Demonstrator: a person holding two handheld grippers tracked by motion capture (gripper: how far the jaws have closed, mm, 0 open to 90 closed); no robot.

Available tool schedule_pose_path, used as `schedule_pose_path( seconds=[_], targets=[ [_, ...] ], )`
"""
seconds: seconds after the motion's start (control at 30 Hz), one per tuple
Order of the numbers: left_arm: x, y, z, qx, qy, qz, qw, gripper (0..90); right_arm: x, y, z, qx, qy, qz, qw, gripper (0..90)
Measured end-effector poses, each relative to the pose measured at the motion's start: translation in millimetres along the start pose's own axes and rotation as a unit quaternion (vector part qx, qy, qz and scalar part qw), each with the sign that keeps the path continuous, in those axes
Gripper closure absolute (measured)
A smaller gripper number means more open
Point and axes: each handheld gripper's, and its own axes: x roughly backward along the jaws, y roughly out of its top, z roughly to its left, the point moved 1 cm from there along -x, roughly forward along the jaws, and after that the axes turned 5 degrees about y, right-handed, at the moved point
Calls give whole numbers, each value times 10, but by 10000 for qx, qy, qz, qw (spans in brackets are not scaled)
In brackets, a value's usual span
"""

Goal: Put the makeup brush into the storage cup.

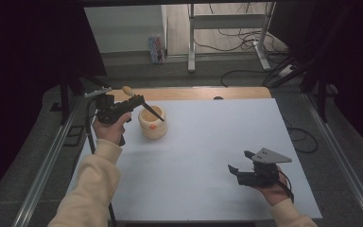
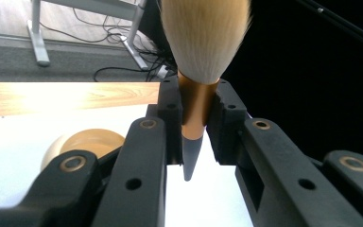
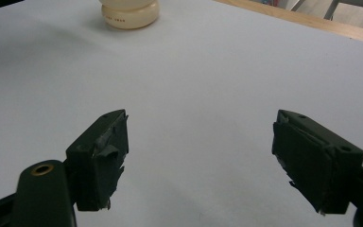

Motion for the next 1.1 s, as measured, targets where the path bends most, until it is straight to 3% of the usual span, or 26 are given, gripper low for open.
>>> schedule_pose_path(
  seconds=[0.47, 0.67, 1.1],
  targets=[
    [-117, 110, 116, 10, 325, 28, 9995, 781, -6, -11, -8, 29, 16, 39, 10000, 193],
    [-140, 146, 144, -93, 472, 56, 9988, 781, -8, -10, -6, 47, 48, 29, 10000, 193],
    [-165, 169, 253, 31, 662, 39, 9978, 781, -18, -16, -7, 59, 55, 57, 10000, 193]
  ],
)
